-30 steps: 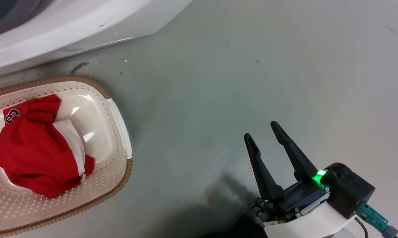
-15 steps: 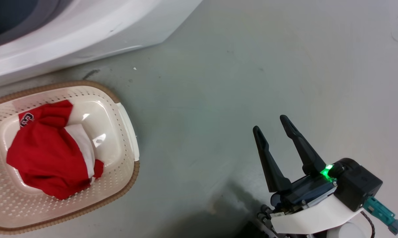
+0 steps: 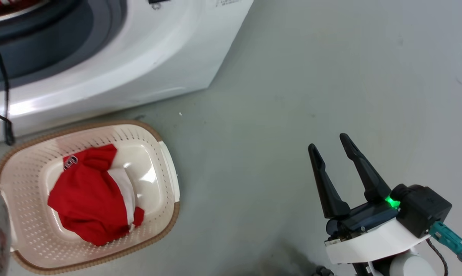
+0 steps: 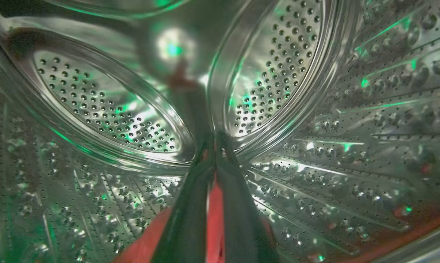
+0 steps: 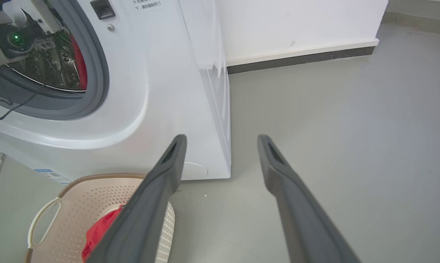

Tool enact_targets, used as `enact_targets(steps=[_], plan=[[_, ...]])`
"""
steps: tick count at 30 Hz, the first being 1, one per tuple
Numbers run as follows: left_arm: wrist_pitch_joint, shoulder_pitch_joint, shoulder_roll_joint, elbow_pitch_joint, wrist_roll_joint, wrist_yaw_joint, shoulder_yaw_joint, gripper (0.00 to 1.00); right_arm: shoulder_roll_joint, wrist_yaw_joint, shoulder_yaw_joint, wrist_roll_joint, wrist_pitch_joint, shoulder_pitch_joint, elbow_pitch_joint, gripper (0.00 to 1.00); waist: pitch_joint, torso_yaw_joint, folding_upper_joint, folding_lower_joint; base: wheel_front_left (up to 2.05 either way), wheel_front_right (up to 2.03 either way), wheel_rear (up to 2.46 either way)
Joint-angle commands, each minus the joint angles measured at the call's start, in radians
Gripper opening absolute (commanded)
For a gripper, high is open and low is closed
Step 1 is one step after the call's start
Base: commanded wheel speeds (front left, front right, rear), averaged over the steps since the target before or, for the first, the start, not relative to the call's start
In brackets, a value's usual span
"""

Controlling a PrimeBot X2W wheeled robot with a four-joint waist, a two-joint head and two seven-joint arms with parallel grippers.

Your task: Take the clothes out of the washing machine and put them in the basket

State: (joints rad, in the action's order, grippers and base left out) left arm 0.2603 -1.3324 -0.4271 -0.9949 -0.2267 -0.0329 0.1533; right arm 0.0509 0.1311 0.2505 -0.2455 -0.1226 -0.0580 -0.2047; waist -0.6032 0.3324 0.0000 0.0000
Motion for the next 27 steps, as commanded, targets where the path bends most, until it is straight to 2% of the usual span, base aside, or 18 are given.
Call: enact_targets(steps=[1, 12, 20, 27], plan=[[0.006, 0.038, 0.009, 0.017, -0.008, -0.004, -0.007, 0.0, -0.001, -0.001, -0.007, 0.006, 0.002, 0.007, 0.001, 1.0, 0.044, -0.013, 0.0, 0.0, 0.0, 0.0, 0.0], [0.005, 0.336, 0.051, 0.227, -0.029, 0.012, -0.108, 0.0, -0.002, -0.001, -0.039, 0.016, 0.034, 0.044, 0.015, 1.0, 0.192, -0.054, 0.0, 0.0, 0.0, 0.0, 0.0], [0.005, 0.542, 0.121, 0.377, -0.006, 0.022, -0.162, 0.0, -0.002, -0.001, -0.054, 0.026, 0.06, 0.073, 0.012, 1.0, 0.29, -0.091, 0.0, 0.0, 0.0, 0.0, 0.0], [0.005, 0.653, 0.158, 0.444, 0.007, 0.051, -0.182, 0.0, -0.002, -0.001, -0.071, 0.031, 0.085, 0.101, 0.003, 1.0, 0.366, -0.124, 0.0, 0.0, 0.0, 0.0, 0.0]])
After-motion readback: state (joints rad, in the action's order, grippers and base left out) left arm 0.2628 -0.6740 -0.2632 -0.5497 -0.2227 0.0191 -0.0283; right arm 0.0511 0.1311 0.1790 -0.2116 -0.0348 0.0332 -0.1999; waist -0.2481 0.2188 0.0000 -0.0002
